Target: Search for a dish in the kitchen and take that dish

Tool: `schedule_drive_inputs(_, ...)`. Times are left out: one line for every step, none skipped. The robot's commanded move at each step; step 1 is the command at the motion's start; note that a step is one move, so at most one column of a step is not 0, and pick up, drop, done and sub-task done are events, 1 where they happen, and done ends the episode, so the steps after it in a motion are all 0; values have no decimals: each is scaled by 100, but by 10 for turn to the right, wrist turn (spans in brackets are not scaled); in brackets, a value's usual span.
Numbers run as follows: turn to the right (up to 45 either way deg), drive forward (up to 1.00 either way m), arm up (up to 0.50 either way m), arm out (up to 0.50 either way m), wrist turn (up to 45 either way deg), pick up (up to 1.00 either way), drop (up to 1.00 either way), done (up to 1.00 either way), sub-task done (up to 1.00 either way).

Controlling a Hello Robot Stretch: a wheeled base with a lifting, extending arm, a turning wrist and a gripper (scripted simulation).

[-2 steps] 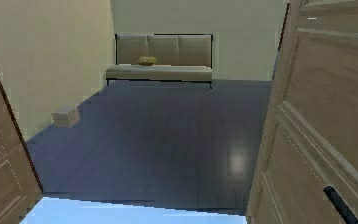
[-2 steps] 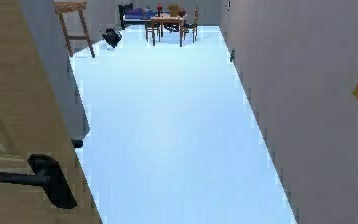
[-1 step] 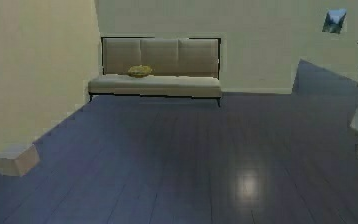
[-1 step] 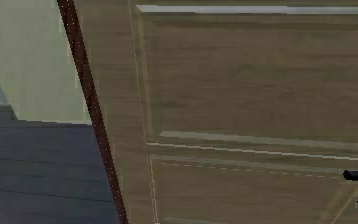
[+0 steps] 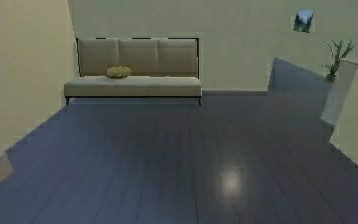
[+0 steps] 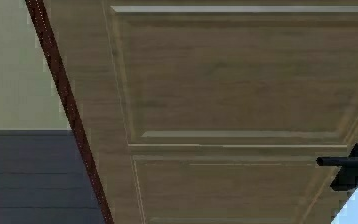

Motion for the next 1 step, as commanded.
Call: schedule_drive_inputs(0,40,0,0,0,0,0,0,0)
